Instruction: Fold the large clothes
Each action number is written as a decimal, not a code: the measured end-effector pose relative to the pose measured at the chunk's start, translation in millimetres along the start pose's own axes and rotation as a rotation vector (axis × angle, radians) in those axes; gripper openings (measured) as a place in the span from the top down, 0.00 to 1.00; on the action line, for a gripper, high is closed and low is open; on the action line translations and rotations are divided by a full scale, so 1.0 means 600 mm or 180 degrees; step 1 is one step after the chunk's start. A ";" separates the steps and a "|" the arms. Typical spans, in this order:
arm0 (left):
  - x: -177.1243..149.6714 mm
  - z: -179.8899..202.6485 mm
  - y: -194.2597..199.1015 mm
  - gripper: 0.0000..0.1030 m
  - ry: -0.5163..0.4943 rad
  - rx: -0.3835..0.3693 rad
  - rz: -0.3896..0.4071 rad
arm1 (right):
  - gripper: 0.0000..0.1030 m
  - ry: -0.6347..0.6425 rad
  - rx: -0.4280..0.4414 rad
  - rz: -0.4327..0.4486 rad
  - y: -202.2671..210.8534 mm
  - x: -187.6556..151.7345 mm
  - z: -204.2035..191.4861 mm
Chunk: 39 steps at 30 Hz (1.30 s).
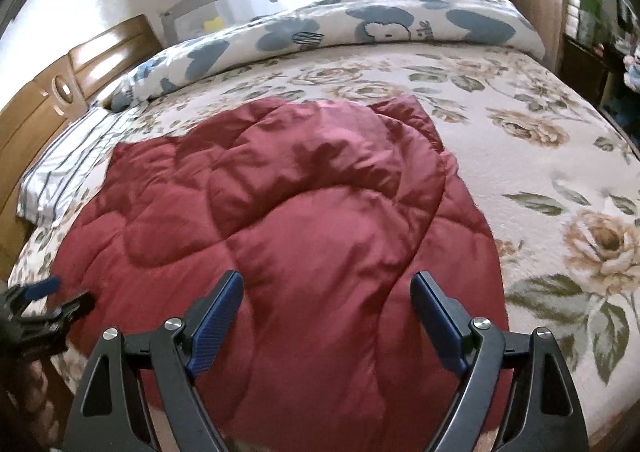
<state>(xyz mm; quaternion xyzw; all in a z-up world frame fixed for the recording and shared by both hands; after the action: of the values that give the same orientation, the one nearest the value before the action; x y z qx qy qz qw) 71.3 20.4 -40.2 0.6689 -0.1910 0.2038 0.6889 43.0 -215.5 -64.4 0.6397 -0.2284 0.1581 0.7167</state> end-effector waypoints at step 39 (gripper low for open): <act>-0.026 0.024 -0.029 0.00 0.0007 -0.0235 -0.0093 | 0.12 0.0094 0.0127 -0.0119 -0.027 -0.042 -0.027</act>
<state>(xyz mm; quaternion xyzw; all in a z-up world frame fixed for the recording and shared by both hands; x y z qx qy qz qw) 67.5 5.2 -62.6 0.6455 -0.1878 0.1873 0.7162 32.5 -200.3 -92.7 0.6556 -0.2026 0.1586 0.7099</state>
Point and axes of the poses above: each gripper's, at about its wrist camera, not at the fingertips, and y roughly against the way its jaws point, z to its right, x to its top, the point moved 9 cm from there along -y, roughly the way its jaws point, and after that the axes turned 10 degrees about y, right-handed, at the moved point
